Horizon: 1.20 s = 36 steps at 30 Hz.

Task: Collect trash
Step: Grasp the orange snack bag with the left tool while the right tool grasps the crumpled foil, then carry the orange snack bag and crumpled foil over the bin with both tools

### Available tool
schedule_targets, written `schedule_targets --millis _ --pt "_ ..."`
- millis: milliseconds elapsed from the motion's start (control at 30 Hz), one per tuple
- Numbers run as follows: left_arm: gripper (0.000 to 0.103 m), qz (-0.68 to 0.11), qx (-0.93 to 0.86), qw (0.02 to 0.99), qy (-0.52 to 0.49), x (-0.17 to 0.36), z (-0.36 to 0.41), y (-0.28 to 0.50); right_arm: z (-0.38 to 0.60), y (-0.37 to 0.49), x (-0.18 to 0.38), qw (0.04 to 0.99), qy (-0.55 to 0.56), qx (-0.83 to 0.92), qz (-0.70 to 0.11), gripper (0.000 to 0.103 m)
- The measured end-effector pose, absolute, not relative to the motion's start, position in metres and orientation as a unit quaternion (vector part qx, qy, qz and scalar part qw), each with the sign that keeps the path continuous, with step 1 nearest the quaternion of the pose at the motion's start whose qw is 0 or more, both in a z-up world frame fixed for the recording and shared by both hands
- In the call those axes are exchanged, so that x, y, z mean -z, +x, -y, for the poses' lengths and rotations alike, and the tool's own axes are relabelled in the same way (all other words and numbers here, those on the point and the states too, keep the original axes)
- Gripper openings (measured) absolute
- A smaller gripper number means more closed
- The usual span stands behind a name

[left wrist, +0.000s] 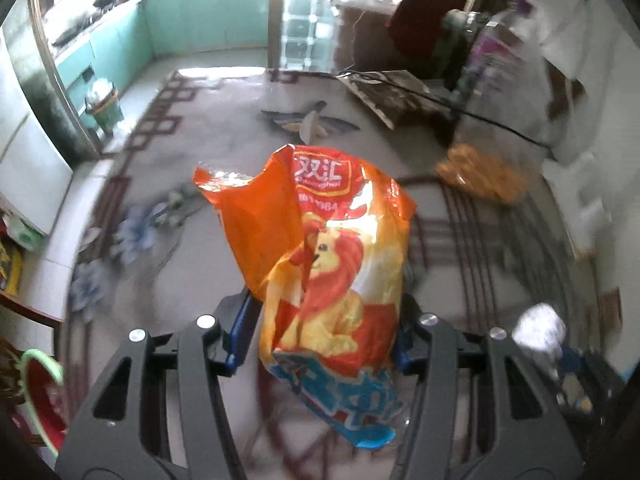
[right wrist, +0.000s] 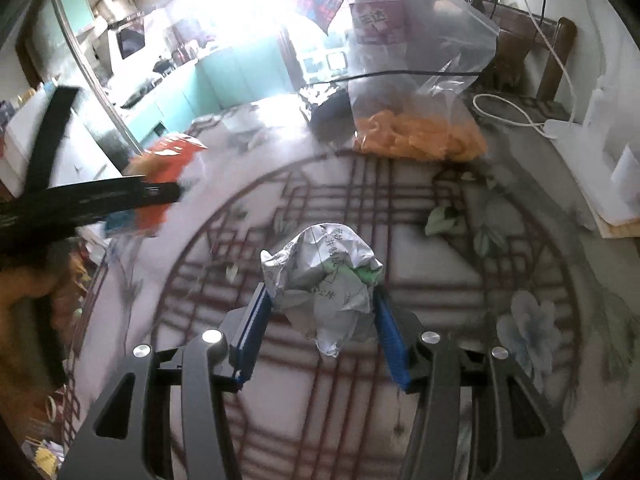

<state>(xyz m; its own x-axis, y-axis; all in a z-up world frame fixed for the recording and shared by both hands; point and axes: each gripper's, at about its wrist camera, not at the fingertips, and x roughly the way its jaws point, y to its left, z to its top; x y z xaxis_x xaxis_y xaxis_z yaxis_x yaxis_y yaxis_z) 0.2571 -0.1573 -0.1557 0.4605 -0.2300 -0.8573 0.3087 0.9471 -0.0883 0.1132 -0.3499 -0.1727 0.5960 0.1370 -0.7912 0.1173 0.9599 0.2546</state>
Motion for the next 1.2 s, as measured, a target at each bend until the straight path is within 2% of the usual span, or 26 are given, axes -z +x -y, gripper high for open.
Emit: schedule_targets --millis 133,567,867,1200 --pt "0.053 -0.468 0.156 0.868 0.064 0.125 0.140 0.201 0.333 0.088 0.159 0.881 0.164 -0.013 -0.444 0.050" --pt "0.054 -0.424 0.118 0.898 0.018 0.076 0.075 0.087 0.260 0.040 0.110 0.897 0.130 -0.068 -0.416 0.052" --pt "0.055 -0.403 0.079 0.912 -0.009 0.063 0.032 0.048 0.210 0.028 0.085 0.906 0.107 -0.108 -0.396 0.052" --pt "0.055 -0.399 0.046 0.915 -0.032 0.063 -0.007 0.039 0.175 0.027 0.076 0.907 0.083 -0.137 -0.389 0.052"
